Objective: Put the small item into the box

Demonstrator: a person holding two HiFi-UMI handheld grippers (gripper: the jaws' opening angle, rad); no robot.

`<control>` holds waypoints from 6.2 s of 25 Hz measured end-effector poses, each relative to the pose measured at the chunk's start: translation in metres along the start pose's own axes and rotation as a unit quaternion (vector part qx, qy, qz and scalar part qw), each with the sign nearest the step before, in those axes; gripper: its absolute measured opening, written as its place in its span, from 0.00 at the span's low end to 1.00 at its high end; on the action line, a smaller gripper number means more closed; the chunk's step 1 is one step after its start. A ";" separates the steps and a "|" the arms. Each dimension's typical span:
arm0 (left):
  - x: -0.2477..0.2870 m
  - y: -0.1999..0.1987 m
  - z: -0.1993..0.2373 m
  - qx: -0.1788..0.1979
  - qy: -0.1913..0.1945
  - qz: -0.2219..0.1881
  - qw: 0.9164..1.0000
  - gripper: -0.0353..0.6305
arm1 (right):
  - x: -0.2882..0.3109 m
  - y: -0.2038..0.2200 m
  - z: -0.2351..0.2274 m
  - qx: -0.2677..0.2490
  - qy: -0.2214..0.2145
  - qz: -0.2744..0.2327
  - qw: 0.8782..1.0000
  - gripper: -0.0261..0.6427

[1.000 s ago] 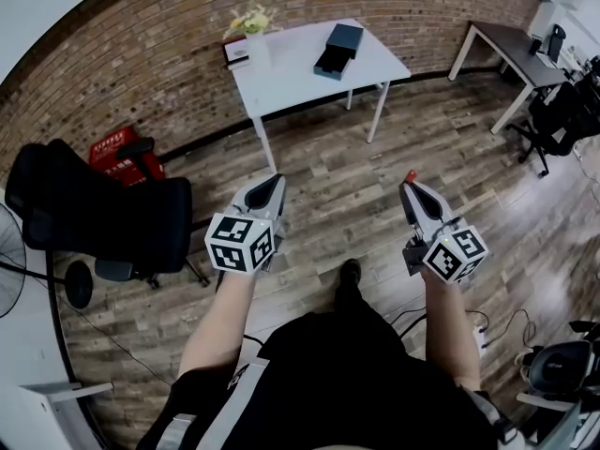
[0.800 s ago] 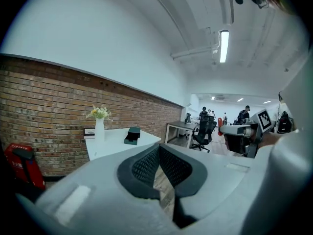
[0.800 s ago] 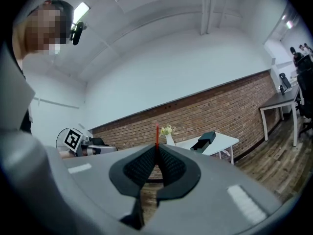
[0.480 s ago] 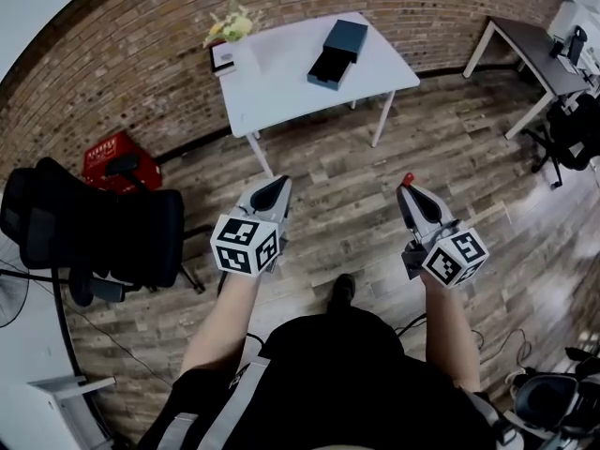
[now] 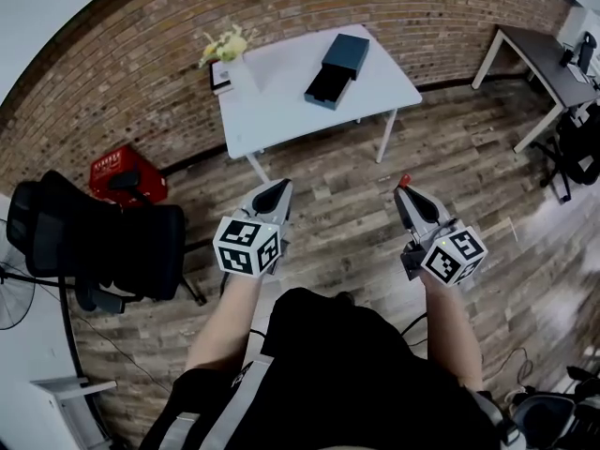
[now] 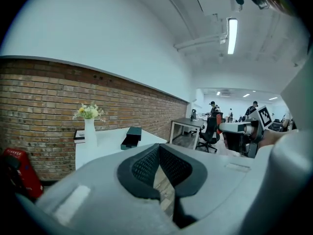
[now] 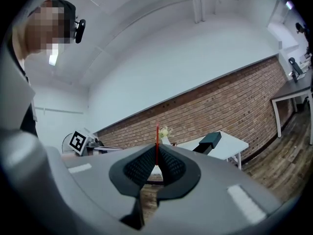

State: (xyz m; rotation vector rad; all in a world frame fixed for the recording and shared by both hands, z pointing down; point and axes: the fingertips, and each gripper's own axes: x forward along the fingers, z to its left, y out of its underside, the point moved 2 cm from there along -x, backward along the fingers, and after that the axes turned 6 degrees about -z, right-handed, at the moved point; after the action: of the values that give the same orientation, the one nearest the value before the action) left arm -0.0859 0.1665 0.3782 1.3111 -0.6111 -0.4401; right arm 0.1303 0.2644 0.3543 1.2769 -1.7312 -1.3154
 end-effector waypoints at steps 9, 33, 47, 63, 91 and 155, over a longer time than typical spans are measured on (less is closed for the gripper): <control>0.054 0.004 0.031 -0.010 0.007 -0.011 1.000 0.06 | 0.043 0.000 -0.034 -0.012 0.009 0.024 1.000 0.06; 0.272 -0.069 0.252 -0.020 0.051 -0.020 0.998 0.06 | 0.335 -0.007 -0.150 -0.017 0.033 0.063 0.997 0.06; 0.380 -0.085 0.253 -0.019 0.017 -0.003 1.000 0.06 | 0.379 -0.030 -0.266 0.011 0.006 0.058 0.998 0.06; 0.435 -0.039 0.272 -0.057 -0.017 0.052 0.997 0.06 | 0.414 0.025 -0.327 0.067 -0.007 0.136 0.988 0.06; 0.486 0.012 0.323 -0.087 0.024 0.092 0.992 0.06 | 0.498 0.148 -0.346 0.044 -0.002 0.321 0.946 0.06; 0.451 0.022 0.332 -0.116 -0.016 0.080 0.990 0.06 | 0.519 0.261 -0.349 -0.254 -0.105 0.589 0.760 0.11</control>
State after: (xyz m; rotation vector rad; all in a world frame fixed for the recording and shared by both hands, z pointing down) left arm 0.0460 -0.3589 0.5206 1.0269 -0.6661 -0.3882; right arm 0.1705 -0.3337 0.6709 -0.3470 -1.6063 -0.9712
